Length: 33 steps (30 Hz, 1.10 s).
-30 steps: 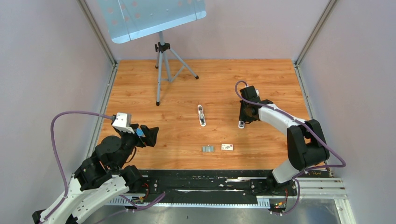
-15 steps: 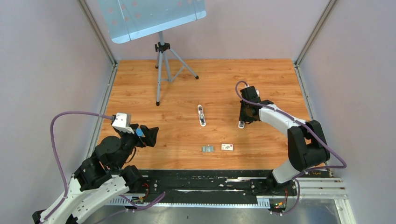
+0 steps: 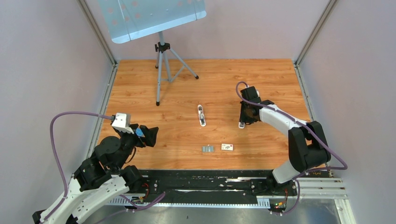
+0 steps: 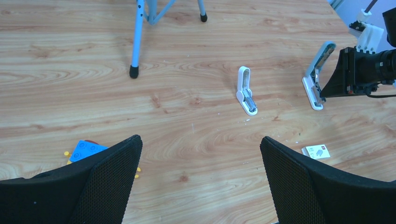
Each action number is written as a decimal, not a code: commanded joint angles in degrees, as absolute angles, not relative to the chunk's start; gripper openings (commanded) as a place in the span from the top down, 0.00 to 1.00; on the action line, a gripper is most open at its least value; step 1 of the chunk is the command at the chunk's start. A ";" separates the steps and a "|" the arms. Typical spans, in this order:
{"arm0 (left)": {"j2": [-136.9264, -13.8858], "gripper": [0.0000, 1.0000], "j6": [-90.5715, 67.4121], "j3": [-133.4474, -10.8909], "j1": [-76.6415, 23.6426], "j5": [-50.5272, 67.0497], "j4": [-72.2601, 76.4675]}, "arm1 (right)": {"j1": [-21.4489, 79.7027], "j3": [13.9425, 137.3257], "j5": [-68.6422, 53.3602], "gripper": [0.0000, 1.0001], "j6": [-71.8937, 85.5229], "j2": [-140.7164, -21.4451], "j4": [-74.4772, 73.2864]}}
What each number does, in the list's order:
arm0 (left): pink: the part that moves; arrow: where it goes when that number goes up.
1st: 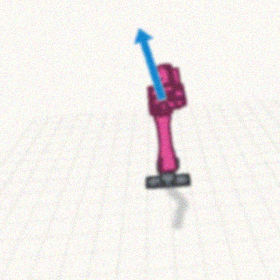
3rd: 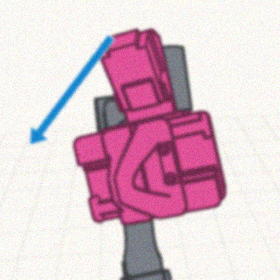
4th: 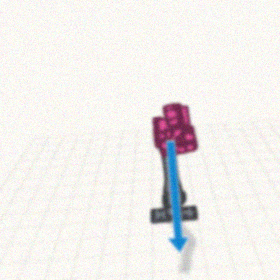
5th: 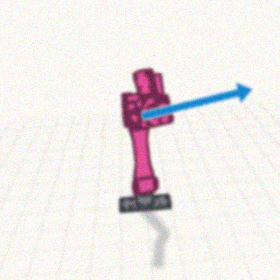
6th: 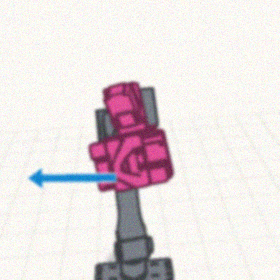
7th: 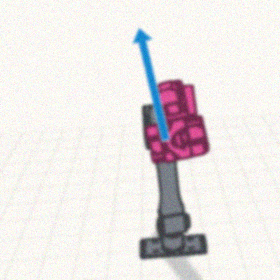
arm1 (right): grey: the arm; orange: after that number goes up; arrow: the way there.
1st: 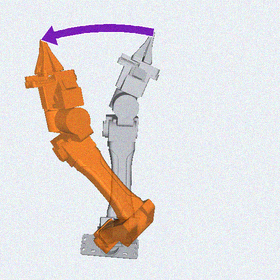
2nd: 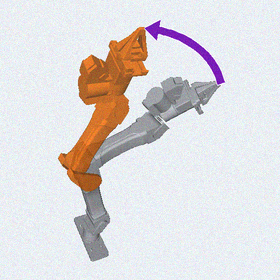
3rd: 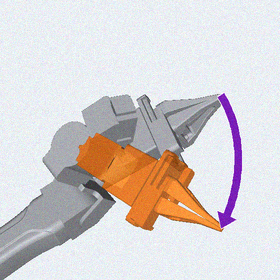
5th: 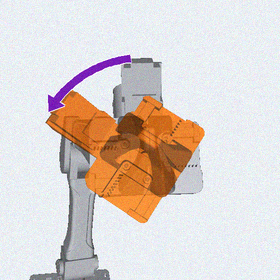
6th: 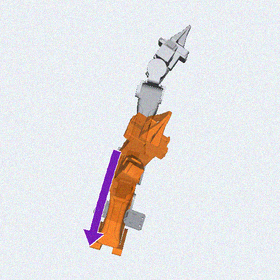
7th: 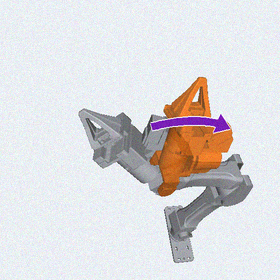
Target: Load the staples into the stapler
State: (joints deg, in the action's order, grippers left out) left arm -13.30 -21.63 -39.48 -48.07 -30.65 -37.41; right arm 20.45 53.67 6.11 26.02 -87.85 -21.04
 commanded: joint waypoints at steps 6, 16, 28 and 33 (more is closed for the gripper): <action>-14.68 0.00 -22.54 -38.35 -47.72 -31.39 -36.08 | 19.60 54.90 5.00 0.67 22.96 -85.13 -25.23; -35.55 0.08 -28.21 -39.68 -47.72 -10.76 -21.98 | 16.84 55.90 1.37 0.67 19.96 -86.83 -23.73; -69.36 0.32 -26.68 -53.38 -47.72 -3.94 -6.47 | 9.50 57.32 -15.99 0.59 16.06 -91.66 -12.91; -78.03 0.35 -27.41 -57.61 -45.73 -3.90 -4.37 | 9.49 60.90 -16.81 0.51 15.19 -96.18 -12.12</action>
State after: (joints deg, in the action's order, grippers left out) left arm -74.02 -27.49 -55.11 -47.72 -5.06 -8.32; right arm 10.33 57.39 -14.11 16.62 -93.45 -13.80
